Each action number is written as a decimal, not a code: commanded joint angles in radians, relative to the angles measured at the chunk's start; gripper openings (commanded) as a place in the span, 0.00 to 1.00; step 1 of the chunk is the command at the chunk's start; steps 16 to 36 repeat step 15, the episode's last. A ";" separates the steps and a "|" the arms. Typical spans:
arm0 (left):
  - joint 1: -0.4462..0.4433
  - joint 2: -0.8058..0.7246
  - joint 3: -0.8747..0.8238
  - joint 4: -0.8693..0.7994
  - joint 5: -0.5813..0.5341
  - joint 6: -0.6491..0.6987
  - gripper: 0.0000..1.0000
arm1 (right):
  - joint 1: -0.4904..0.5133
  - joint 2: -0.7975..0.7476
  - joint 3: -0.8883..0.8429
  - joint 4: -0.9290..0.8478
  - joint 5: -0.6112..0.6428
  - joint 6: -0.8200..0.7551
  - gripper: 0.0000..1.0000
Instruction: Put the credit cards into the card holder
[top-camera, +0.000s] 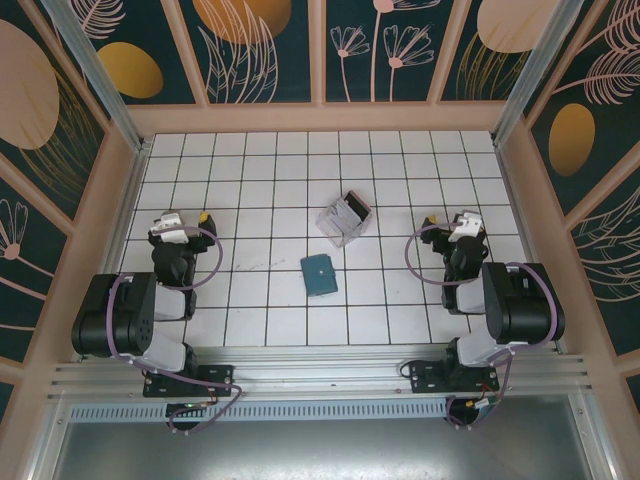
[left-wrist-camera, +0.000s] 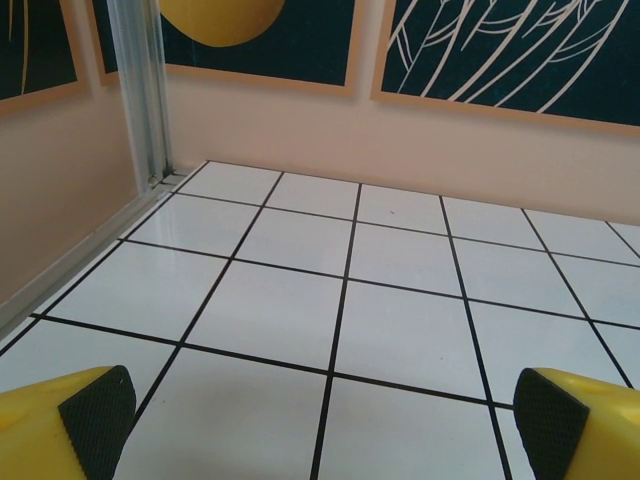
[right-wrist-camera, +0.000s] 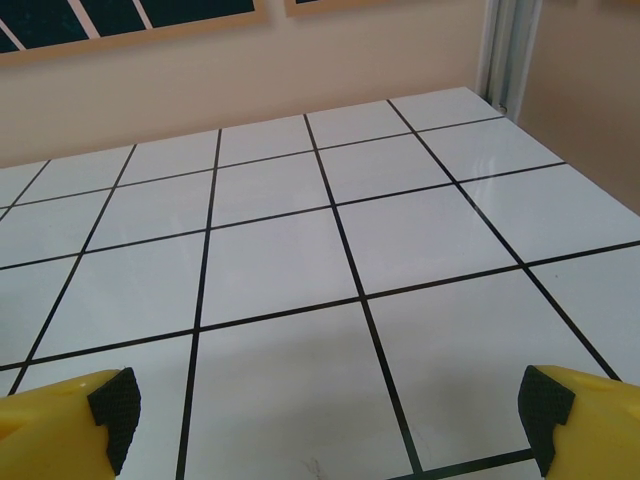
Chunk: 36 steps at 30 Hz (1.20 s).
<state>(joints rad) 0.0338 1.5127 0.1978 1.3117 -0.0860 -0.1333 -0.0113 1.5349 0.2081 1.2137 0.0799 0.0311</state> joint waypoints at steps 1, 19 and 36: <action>0.005 0.003 0.014 0.003 0.016 0.018 0.99 | -0.006 0.004 0.015 0.052 -0.019 -0.004 0.99; -0.017 0.006 0.035 -0.032 0.035 0.055 0.99 | -0.007 0.005 0.016 0.052 -0.019 -0.005 0.99; -0.017 0.006 0.035 -0.032 0.035 0.055 0.99 | -0.007 0.005 0.016 0.052 -0.019 -0.005 0.99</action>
